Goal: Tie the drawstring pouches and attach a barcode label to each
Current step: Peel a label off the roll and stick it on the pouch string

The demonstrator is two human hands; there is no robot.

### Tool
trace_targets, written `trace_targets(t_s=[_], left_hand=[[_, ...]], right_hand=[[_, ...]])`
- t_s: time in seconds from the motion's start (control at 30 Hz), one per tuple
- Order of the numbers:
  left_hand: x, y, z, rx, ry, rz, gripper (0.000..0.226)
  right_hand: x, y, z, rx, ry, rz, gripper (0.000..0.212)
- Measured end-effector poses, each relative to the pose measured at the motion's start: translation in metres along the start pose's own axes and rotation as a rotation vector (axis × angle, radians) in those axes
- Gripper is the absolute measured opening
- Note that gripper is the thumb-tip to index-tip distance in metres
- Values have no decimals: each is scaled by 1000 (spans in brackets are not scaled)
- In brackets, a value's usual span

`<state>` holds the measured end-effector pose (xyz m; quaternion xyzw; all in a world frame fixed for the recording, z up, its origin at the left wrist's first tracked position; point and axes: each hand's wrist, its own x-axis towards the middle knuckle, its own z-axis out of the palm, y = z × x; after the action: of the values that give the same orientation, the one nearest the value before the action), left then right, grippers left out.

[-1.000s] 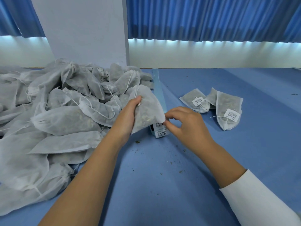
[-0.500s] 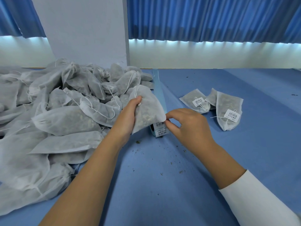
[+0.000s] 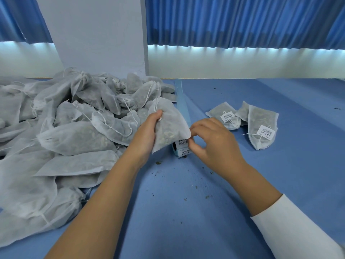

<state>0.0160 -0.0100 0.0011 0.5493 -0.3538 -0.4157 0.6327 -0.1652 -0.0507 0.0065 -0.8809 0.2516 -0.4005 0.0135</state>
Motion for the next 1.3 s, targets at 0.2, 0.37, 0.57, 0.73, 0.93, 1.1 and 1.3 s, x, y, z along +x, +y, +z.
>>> trace_targets(t_s=[0.2,0.37,0.57,0.73,0.93,1.1,1.3], left_hand=[[-1,1,0,-6,1,10,41],[-1,1,0,0,4,10,34],[-3,3,2,19,-4,-2,33],[-5,3,3,50,-23,22,37],[-5,3,3,40,-48,44,34],[-3,1,2,30,-37,39,40],[-2,0,2,28,-54,17,41]], right_hand=[[-1,3,2,151,-51,38,7],[-2,4,1,259,-38,22,13],[-3,3,3,397,-59,113,10],[-3,4,5,499,-131,193,9],[-2,3,2,548,-186,231,8],[0,5,-1,591,-233,264,6],[3,4,-6,817,-218,414,26]])
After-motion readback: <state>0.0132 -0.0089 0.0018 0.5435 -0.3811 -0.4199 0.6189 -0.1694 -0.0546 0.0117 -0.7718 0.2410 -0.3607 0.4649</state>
